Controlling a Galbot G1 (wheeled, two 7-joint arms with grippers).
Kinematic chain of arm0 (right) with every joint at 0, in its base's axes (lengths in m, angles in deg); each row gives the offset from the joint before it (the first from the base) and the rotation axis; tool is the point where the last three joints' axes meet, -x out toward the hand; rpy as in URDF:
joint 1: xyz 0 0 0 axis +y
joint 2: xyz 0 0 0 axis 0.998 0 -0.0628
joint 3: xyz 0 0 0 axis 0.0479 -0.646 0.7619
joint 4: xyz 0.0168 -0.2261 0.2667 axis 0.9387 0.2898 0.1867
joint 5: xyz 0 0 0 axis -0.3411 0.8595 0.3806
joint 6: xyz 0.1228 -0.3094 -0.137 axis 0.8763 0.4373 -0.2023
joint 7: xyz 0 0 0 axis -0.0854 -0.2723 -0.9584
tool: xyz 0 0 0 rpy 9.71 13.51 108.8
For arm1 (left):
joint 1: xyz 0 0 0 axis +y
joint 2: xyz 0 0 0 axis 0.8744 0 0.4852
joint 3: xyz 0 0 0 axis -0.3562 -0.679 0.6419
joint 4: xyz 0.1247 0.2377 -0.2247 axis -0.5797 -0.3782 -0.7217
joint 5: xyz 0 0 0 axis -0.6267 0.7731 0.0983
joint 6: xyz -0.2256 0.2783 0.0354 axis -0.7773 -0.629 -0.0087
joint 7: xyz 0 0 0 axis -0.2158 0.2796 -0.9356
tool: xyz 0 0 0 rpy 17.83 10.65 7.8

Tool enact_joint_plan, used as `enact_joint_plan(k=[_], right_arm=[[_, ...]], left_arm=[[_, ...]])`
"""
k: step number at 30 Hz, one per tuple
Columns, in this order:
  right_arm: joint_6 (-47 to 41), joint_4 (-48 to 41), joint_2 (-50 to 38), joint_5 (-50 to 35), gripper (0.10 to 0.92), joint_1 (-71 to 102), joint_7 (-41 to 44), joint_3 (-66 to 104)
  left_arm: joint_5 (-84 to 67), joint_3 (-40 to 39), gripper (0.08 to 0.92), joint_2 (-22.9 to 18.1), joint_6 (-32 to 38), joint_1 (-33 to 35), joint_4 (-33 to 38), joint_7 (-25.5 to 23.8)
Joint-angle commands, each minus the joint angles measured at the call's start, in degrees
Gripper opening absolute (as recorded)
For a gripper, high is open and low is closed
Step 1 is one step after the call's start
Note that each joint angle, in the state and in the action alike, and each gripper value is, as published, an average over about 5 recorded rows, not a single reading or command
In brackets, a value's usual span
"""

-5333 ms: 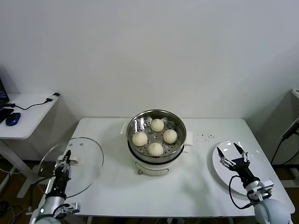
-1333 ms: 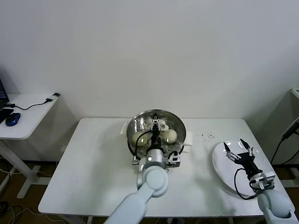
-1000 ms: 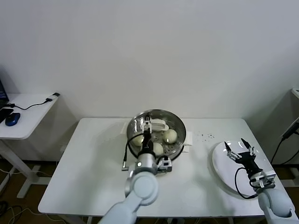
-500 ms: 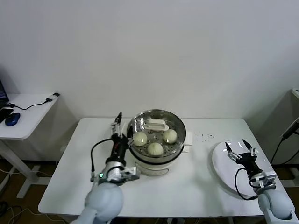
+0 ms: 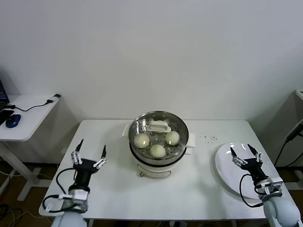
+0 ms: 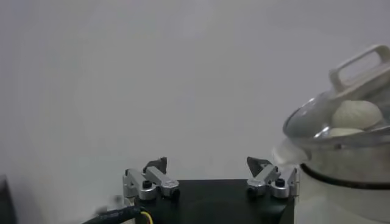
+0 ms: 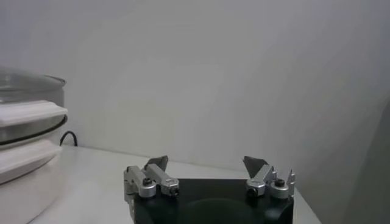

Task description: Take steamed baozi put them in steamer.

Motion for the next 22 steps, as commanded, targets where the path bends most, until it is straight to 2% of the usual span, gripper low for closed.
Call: enact_joint_plan(k=[1, 22], right_arm=[[0.4, 1.4, 0.6, -2.1, 0.823, 2.8, 2.8, 1.7], [2.1, 1.5, 2.6, -3.6, 0.823, 4.7, 4.2, 3.2]], left_arm=[[-25.7, 9.7, 0.823, -3.6, 10.5, 9.0, -3.8, -0.3], [-19.1, 7.9, 0.823, -3.7, 6.8, 8.6, 0.0, -1.6]])
